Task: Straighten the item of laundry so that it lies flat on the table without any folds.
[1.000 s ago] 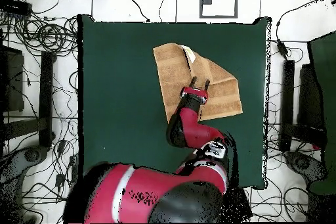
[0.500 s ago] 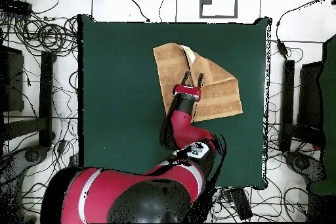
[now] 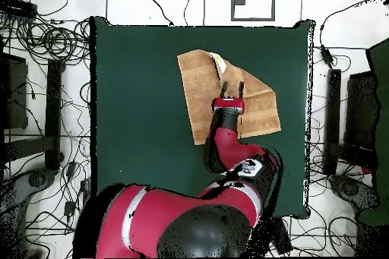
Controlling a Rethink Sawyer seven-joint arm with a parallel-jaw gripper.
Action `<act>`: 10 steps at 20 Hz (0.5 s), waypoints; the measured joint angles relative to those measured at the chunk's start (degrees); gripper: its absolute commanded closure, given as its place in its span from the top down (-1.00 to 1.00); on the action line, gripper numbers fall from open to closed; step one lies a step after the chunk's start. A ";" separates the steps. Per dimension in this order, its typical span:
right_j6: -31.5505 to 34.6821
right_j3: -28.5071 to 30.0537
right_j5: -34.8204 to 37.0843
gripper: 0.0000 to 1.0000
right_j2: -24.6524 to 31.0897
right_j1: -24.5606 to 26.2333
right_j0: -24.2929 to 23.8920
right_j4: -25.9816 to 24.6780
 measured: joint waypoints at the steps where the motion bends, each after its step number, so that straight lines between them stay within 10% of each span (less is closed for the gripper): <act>1: 0.00 -0.77 0.00 1.00 0.12 0.14 -0.78 -1.71; 10: 0.12 -10.50 2.05 1.00 4.80 3.11 -7.39 -20.05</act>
